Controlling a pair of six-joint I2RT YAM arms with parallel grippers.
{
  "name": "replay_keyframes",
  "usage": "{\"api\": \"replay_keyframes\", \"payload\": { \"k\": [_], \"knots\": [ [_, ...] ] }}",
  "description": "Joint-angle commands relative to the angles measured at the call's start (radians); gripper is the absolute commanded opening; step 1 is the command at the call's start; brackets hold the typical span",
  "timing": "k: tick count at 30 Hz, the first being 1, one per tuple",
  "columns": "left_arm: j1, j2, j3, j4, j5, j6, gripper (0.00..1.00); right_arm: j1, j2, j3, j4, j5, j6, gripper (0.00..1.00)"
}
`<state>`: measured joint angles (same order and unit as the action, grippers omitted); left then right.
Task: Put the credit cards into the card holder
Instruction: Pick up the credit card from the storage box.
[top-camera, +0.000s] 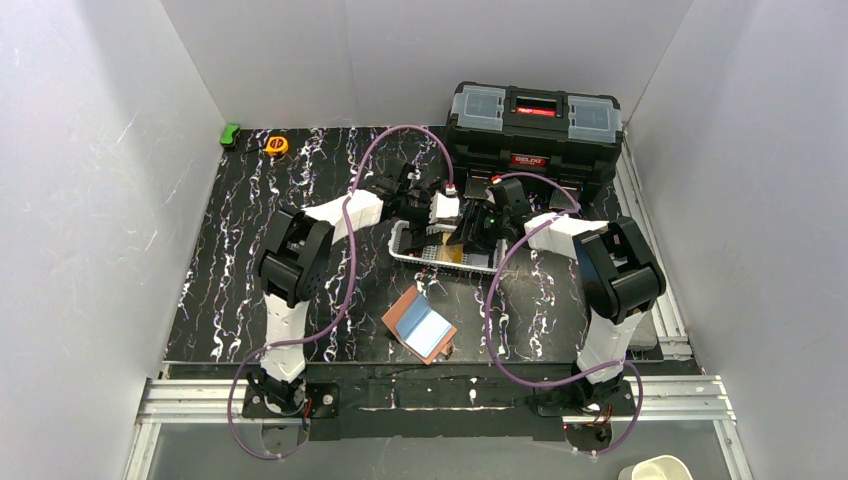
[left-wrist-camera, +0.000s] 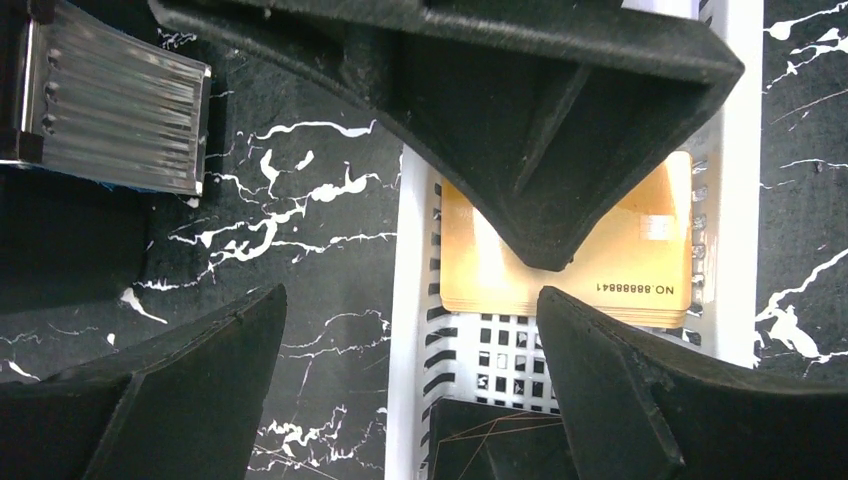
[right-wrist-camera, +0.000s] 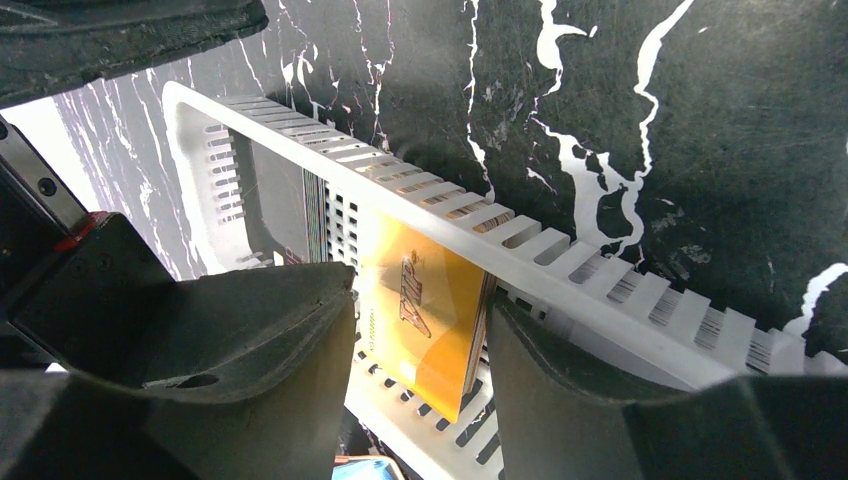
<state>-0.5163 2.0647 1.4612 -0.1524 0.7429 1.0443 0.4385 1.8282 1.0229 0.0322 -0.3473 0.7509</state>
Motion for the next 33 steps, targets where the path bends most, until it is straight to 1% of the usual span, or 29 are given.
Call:
{"api": "replay_keyframes", "payload": {
  "k": [1,9,12,17,22,26,27,29,33],
  "knots": [
    [-0.014,-0.009,-0.018,0.013,0.018,0.052,0.95,0.002,0.001,0.005,0.034,-0.032,0.007,0.57],
    [-0.021,-0.01,-0.066,-0.01,0.003,0.142,0.95,-0.006,0.006,-0.004,0.063,-0.057,0.033,0.57],
    [-0.019,-0.01,-0.075,0.0,-0.004,0.142,0.95,-0.007,0.007,-0.008,0.07,-0.061,0.038,0.57],
    [-0.027,0.0,-0.072,0.021,0.014,0.088,0.95,-0.007,0.01,-0.016,0.081,-0.07,0.048,0.57],
    [-0.05,0.008,-0.081,0.041,0.033,0.067,0.95,-0.009,0.009,-0.036,0.102,-0.074,0.065,0.57],
    [-0.06,0.013,-0.057,0.068,0.033,-0.01,0.95,-0.012,0.013,-0.043,0.107,-0.076,0.071,0.57],
    [-0.06,0.009,-0.042,0.065,0.028,-0.042,0.95,-0.012,0.013,-0.043,0.107,-0.076,0.071,0.57],
    [-0.053,0.002,-0.008,0.035,0.014,-0.059,0.95,-0.014,0.014,-0.043,0.107,-0.077,0.071,0.57],
    [-0.008,-0.024,0.031,-0.031,0.024,-0.047,0.96,-0.014,0.016,-0.046,0.114,-0.076,0.071,0.57]
  ]
}}
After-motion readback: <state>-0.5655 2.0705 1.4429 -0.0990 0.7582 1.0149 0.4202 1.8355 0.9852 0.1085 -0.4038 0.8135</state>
